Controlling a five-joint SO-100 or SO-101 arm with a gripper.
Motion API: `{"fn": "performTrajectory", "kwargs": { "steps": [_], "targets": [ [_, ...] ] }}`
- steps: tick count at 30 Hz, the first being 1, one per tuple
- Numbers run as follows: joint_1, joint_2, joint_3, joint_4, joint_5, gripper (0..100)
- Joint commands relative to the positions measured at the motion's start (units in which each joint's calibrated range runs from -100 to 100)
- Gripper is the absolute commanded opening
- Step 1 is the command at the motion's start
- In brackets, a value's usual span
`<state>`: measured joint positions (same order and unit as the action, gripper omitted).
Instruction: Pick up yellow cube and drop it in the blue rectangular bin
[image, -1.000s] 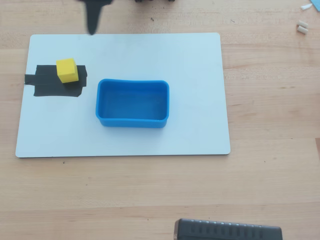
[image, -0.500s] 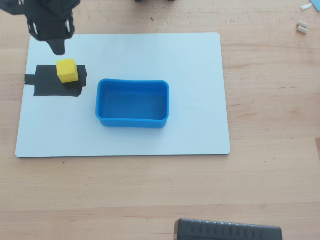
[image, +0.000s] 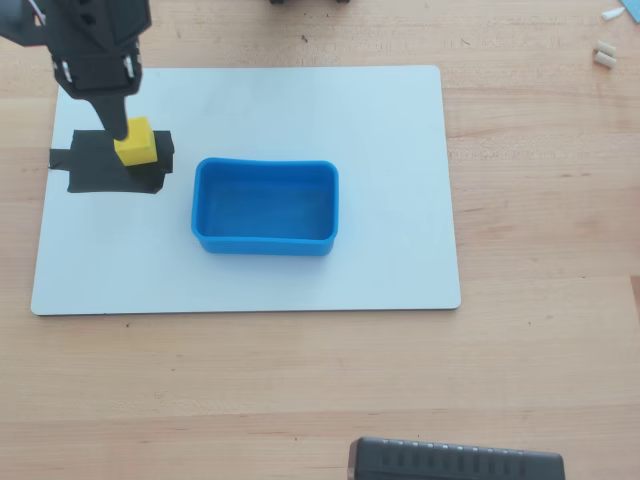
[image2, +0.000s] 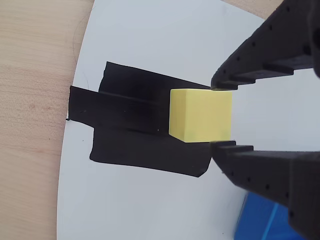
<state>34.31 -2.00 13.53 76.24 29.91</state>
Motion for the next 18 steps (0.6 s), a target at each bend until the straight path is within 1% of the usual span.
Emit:
{"fn": "performTrajectory", "kwargs": {
  "steps": [1,4,8,18],
  "targets": [
    [1.1,-0.8,1.7,-0.7,0.5,29],
    [0.9,-0.8,2.7,-0.9,0.3,32],
    [0.7,-0.8,5.0,-2.6,0.3,34],
    [0.5,-0.8,12.1,-10.6,0.2,33]
  ]
}}
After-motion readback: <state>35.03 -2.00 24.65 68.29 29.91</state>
